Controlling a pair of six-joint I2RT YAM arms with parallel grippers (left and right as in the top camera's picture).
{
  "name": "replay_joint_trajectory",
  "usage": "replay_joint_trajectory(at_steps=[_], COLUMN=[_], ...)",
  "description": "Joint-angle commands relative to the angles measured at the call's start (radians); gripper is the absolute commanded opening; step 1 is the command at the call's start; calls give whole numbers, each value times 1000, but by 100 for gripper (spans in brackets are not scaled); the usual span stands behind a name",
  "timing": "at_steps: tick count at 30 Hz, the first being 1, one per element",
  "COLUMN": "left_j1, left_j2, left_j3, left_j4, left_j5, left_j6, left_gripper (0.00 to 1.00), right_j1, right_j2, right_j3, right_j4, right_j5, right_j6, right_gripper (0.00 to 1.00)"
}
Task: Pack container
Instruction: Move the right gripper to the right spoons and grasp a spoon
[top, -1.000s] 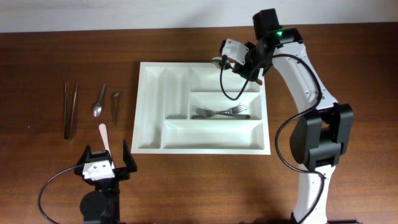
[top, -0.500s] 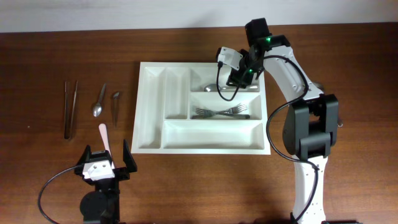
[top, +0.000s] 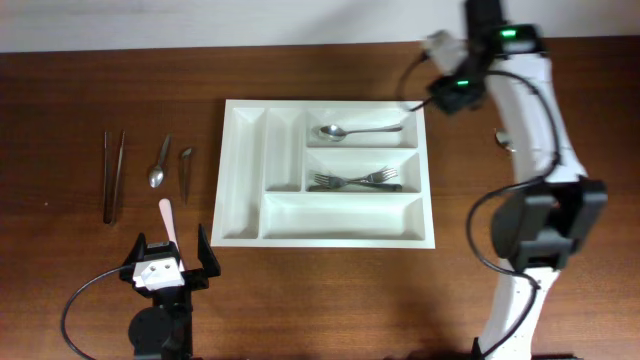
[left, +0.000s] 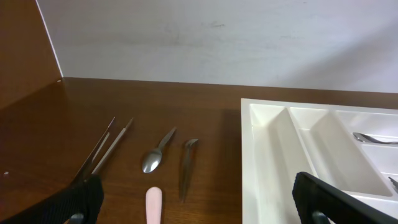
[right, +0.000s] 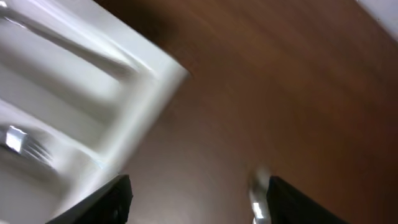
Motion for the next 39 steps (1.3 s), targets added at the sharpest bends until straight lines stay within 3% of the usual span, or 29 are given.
replay_joint_trajectory(at_steps=[1, 13, 21, 24, 28, 31, 33, 39], left_j1=[4, 4, 4, 4, 4, 4, 4, 4], left_j2=[-9, -9, -9, -9, -9, -9, -9, -9], left_j3=[-10, -10, -10, -10, -10, -10, -10, -10], left_j4=[3, 3, 3, 3, 3, 3, 3, 3], left_j5=[11, 11, 11, 11, 11, 11, 11, 11], left_j6=[15, 15, 15, 15, 15, 15, 15, 15], left_gripper=[99, 99, 99, 99, 99, 99, 99, 99], right_j1=[-109, -330, -360, -360, -360, -358, -357, -356], right_j2=[-3, 77, 88, 88, 89, 89, 89, 84], right_j3=[6, -133, -363, -435, -505, -528, -528, -481], right_j4=[-39, 36, 224, 289, 352, 365, 365, 338], right_j5=[69, 62, 57, 31, -40, -64, -68, -155], right_j6=[101, 122, 36, 32, 33, 33, 33, 34], right_gripper=[70, 72, 72, 68, 50, 18, 4, 4])
